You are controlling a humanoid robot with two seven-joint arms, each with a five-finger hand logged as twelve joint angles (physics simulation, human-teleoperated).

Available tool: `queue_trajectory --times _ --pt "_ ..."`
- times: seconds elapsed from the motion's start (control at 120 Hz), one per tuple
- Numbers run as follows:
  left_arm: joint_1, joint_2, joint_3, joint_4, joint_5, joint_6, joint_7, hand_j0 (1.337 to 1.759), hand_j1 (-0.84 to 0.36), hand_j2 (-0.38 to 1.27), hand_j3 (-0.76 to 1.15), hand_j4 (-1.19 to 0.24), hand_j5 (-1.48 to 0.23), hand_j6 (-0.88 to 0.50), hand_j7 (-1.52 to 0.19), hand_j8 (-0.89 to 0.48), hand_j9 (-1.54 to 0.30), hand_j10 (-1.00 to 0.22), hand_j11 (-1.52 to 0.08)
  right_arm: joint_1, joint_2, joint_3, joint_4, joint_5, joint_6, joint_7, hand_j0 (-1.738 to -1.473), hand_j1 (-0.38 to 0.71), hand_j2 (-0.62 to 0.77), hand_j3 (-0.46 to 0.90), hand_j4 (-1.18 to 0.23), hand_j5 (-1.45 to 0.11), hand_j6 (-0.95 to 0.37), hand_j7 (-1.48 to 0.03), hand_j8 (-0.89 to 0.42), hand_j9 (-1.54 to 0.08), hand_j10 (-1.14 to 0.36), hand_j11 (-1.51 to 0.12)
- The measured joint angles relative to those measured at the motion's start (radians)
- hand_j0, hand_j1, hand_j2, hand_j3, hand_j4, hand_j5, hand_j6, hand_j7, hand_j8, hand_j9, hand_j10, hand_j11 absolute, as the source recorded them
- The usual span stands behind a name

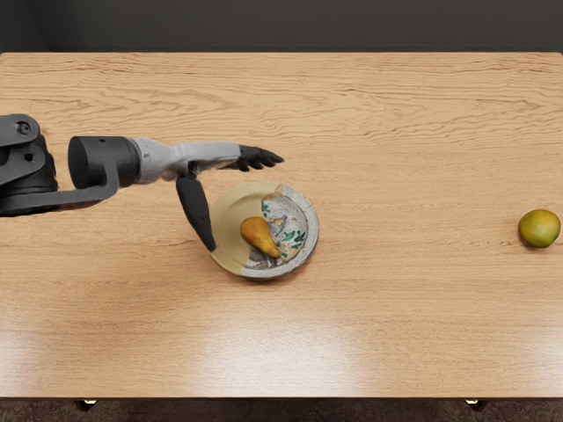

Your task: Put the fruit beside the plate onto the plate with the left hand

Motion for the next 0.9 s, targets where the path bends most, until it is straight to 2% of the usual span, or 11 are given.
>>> queue_trajectory --times 0.242,0.375,0.617,0.9 --pt "0.01 0.091 -0.072 0.001 -0.226 -0.237 -0.002 1.658 0.31 0.01 0.0 -0.04 -0.05 -0.04 -0.05 -0.04 -0.05 -0.04 -0.05 0.0 0.0 0.0 0.0 0.0 0.0 0.0 -1.658 -0.35 0.0 0.0 0.0 0.0 0.0 0.0 0.0 0.0 0.0 0.0" --pt "0.041 0.13 -0.081 0.02 -0.374 -0.334 -0.001 1.658 0.32 0.01 0.0 -0.03 -0.04 -0.03 -0.04 -0.03 -0.04 -0.03 -0.04 0.0 0.0 0.0 0.0 0.0 0.0 0.0 -1.658 -0.35 0.0 0.0 0.0 0.0 0.0 0.0 0.0 0.0 0.0 0.0" --pt "0.075 0.204 -0.084 0.076 -0.521 -0.373 -0.001 1.658 0.32 0.01 0.0 -0.02 -0.03 -0.02 -0.03 -0.02 -0.03 -0.02 -0.03 0.0 0.0 0.0 0.0 0.0 0.0 0.0 -1.658 -0.35 0.0 0.0 0.0 0.0 0.0 0.0 0.0 0.0 0.0 0.0" --pt "0.098 0.233 -0.084 0.084 -0.557 -0.377 -0.002 1.658 0.33 0.01 0.0 -0.02 -0.03 -0.02 -0.03 -0.02 -0.03 -0.02 -0.03 0.0 0.0 0.0 0.0 0.0 0.0 0.0 -1.658 -0.35 0.0 0.0 0.0 0.0 0.0 0.0 0.0 0.0 0.0 0.0"
